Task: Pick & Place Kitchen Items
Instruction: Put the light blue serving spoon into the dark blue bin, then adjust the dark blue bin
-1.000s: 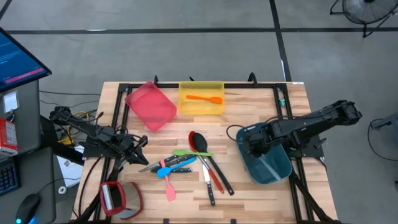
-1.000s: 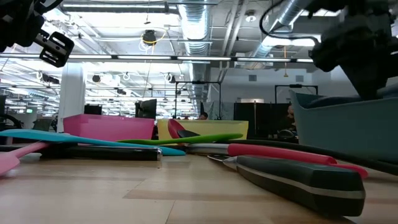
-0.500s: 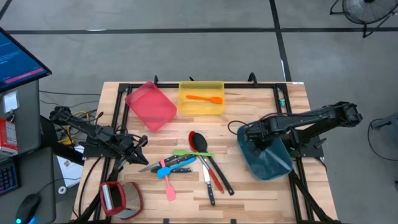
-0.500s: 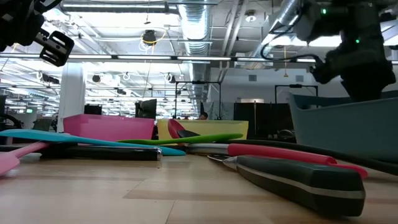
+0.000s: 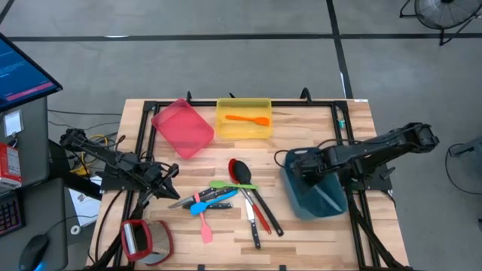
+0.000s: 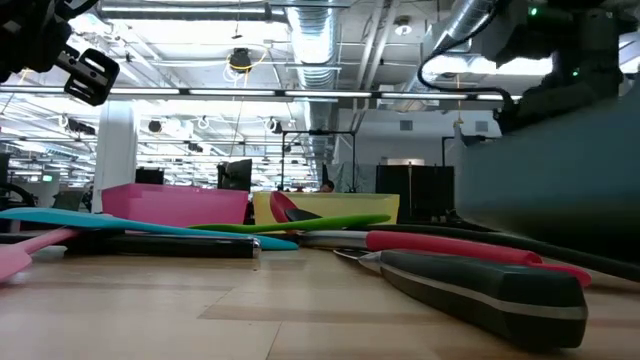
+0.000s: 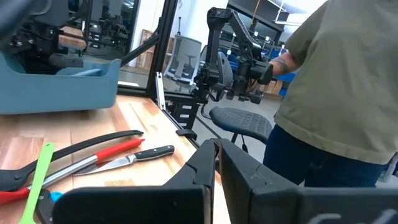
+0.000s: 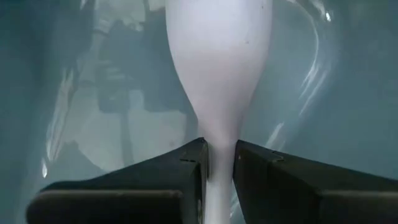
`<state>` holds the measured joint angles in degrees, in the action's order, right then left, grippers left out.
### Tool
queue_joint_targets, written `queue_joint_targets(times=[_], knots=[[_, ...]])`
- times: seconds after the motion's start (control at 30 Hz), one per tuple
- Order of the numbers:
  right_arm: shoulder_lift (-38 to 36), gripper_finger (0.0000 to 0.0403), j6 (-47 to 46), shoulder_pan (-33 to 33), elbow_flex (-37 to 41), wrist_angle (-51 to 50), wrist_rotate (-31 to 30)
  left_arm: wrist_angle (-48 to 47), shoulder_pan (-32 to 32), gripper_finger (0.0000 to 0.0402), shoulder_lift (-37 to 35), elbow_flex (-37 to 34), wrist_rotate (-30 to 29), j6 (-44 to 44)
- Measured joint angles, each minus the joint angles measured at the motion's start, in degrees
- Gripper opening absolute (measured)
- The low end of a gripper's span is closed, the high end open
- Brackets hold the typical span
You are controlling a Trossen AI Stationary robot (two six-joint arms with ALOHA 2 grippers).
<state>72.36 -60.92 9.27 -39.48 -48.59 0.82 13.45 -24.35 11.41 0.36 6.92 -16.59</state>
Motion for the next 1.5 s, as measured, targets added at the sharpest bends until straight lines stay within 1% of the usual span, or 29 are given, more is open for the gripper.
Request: queue_joint_targets(times=[0.13, 0.27, 0.53, 0.7, 0.97, 1.1, 1.23, 1.43, 1.5], knots=[[0.02, 0.0047, -3.03, 1.24, 0.02, 3.44, 0.08, 0.10, 0.00, 0.0008, -0.01, 0.00, 0.00, 0.01], [0.04, 0.0047, -6.55, 1.94, 0.02, 2.95, 0.07, 0.44, -0.01, 0.0008, 0.01, 0.00, 0.00, 0.01], [0.09, 0.0055, -6.65, 2.72, 0.09, 1.19, 0.22, 0.71, -0.01, 0.0008, 0.01, 0.00, 0.01, -0.01], [0.10, 0.0080, -5.41, 2.72, 0.13, 0.84, 0.33, 0.87, 0.01, 0.0008, -0.01, 0.00, 0.00, 0.00], [0.12, 0.0163, -4.50, 2.72, 0.23, 0.70, 0.70, 0.98, 0.01, 0.0008, 0.01, 0.00, 0.02, -0.01], [0.07, 0.0191, -2.11, 2.72, -1.54, 0.84, 0.81, 1.11, 0.01, 0.0008, 0.00, 0.00, 0.00, -0.01], [0.04, 0.0200, -0.02, 2.72, -4.75, 0.78, 0.72, 1.20, 0.01, 0.0008, 0.01, 0.00, 0.02, -0.01], [0.02, 0.0195, 0.12, 2.72, -8.54, -1.58, 0.52, 1.26, 0.01, 0.0008, -0.01, 0.00, 0.02, -0.01], [0.02, 0.0192, 2.27, 2.72, -10.88, -1.66, 0.48, 1.27, -0.01, 0.0008, 0.01, 0.00, 0.00, -0.01]])
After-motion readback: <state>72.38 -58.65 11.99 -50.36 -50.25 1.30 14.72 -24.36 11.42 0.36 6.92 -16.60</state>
